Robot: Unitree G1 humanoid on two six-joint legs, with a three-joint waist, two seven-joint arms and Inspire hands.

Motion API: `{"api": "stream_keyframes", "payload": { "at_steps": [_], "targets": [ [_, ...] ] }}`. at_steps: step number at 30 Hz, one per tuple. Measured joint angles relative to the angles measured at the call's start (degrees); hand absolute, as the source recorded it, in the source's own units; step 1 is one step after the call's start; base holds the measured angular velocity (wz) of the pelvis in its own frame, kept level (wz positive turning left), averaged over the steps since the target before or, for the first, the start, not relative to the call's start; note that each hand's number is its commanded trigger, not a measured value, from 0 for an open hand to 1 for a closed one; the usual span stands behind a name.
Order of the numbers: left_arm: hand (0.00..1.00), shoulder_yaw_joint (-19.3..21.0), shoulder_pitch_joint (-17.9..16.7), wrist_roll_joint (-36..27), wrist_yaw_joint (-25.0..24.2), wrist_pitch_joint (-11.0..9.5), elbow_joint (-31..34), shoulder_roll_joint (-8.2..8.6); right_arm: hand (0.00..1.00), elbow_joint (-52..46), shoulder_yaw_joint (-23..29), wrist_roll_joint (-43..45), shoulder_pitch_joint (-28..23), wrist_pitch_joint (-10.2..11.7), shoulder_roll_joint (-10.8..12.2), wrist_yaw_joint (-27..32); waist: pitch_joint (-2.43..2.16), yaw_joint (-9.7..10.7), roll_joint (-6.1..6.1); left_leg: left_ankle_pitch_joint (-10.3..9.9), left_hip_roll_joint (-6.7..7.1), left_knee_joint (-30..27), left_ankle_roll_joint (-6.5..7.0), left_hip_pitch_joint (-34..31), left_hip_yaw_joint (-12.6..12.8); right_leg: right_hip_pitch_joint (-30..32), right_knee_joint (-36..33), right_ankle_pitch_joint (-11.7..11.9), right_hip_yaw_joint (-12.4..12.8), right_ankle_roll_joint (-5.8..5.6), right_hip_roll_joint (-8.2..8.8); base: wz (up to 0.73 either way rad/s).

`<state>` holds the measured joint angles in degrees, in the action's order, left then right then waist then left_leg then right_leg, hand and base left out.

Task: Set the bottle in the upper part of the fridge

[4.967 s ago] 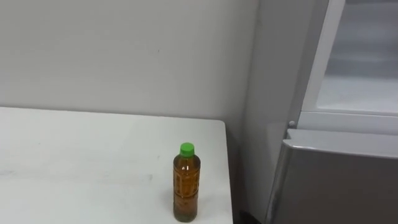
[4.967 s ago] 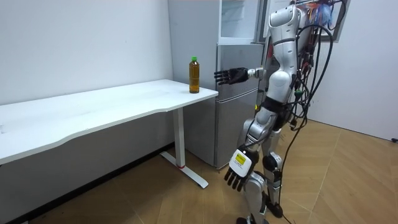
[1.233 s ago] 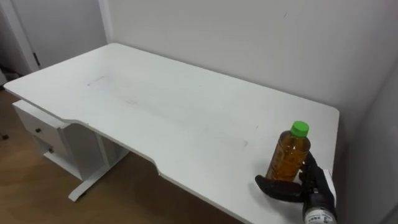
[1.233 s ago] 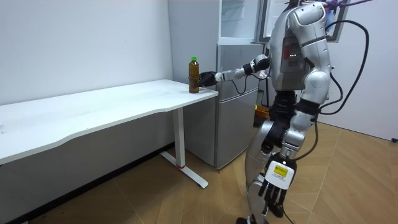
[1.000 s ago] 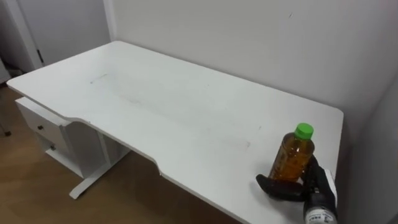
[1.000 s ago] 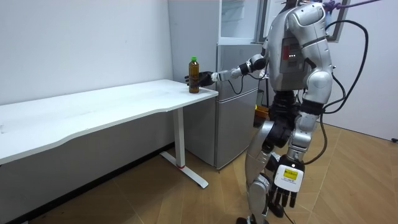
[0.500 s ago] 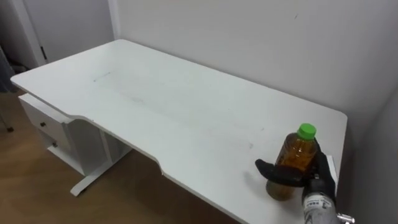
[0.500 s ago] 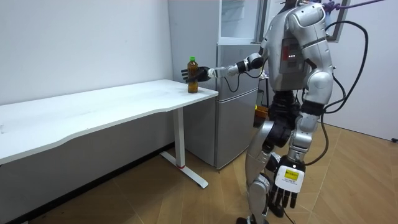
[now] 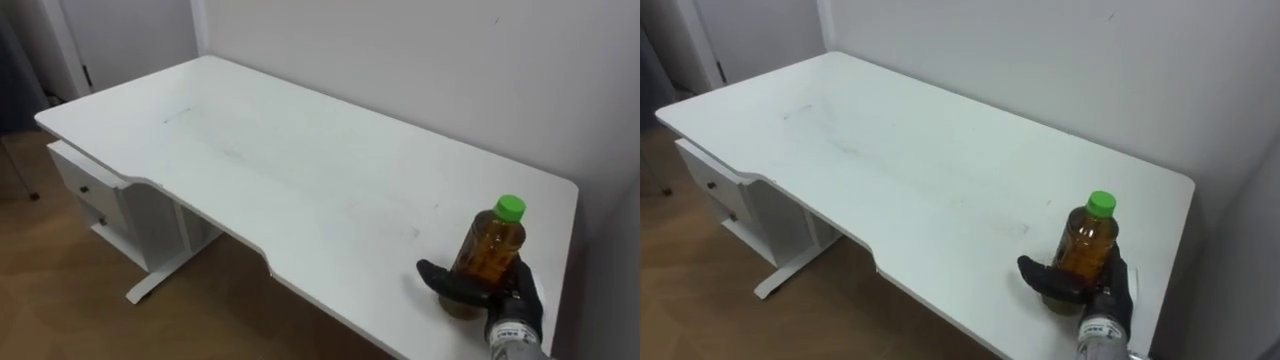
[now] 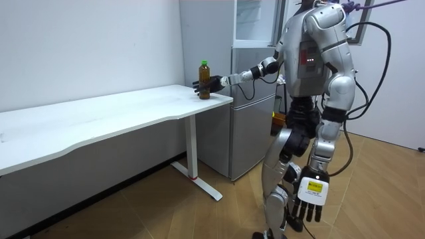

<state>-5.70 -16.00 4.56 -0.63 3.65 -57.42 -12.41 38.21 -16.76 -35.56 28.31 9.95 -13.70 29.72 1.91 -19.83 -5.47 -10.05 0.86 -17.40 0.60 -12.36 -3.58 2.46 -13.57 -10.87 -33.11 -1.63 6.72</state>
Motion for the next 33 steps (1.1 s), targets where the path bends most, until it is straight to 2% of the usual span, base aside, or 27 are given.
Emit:
{"api": "stream_keyframes", "payload": {
  "at_steps": [11, 21, 27, 30, 32, 33],
  "targets": [
    [0.0, -0.12, -0.05, -0.37, 0.24, 0.08, 0.02, -0.25, 1.0, 2.07, -0.51, -0.88, 0.25, 0.02, -0.25, -0.57, -0.01, -1.07, -0.01, 0.04, 0.0, -0.17, -0.05, 0.11, -0.04, -0.1, 0.0, 0.0, 0.07, 0.0, -0.05, 0.0],
    [0.0, -0.15, -0.09, -0.35, 0.23, -0.04, 0.12, -0.23, 1.0, 2.33, -1.26, -1.14, 0.24, -0.03, -0.24, -1.21, -0.01, -0.89, -0.01, 0.03, 0.02, -0.2, -0.05, 0.11, -0.16, -0.2, -0.01, 0.0, -0.03, 0.0, -0.02, 0.0],
    [0.0, 0.31, -0.38, 0.08, 0.23, -0.6, 1.22, -0.26, 1.0, 2.08, -1.27, 0.04, -0.03, -0.19, -0.27, -4.13, -0.05, -0.37, -0.05, 0.04, -0.02, -0.22, -0.05, 0.39, 0.01, -0.31, 0.0, 0.0, 0.51, 0.0, 0.01, -0.01],
    [0.0, 2.21, -0.52, 0.02, 0.23, -1.33, 1.23, -0.24, 1.0, -0.09, -1.84, 2.03, -0.8, -1.77, -0.34, -6.92, -0.14, -0.16, -0.2, 0.03, -0.19, 0.46, -0.04, 1.21, 1.13, -0.23, 0.06, 0.0, 2.14, -0.01, -0.05, -0.2],
    [0.0, 5.14, -0.98, -0.11, 0.24, -1.55, 2.16, -0.24, 1.0, -8.57, -2.31, 2.34, -4.08, -4.38, -2.44, -9.32, -0.32, 0.45, -0.58, 0.06, -0.23, 1.07, -0.01, 2.01, 2.01, -0.2, -0.03, 0.0, 3.21, -0.01, 0.03, -0.19],
    [0.0, 5.8, -1.19, -0.32, 0.24, -1.68, 2.29, -0.27, 1.0, -11.04, -2.39, 2.38, -4.92, -4.82, -3.13, -10.17, -0.39, 0.65, -0.68, 0.06, -0.24, 1.24, 0.01, 2.22, 2.24, -0.22, -0.02, 0.0, 3.45, -0.01, 0.05, -0.22]
  ]
}}
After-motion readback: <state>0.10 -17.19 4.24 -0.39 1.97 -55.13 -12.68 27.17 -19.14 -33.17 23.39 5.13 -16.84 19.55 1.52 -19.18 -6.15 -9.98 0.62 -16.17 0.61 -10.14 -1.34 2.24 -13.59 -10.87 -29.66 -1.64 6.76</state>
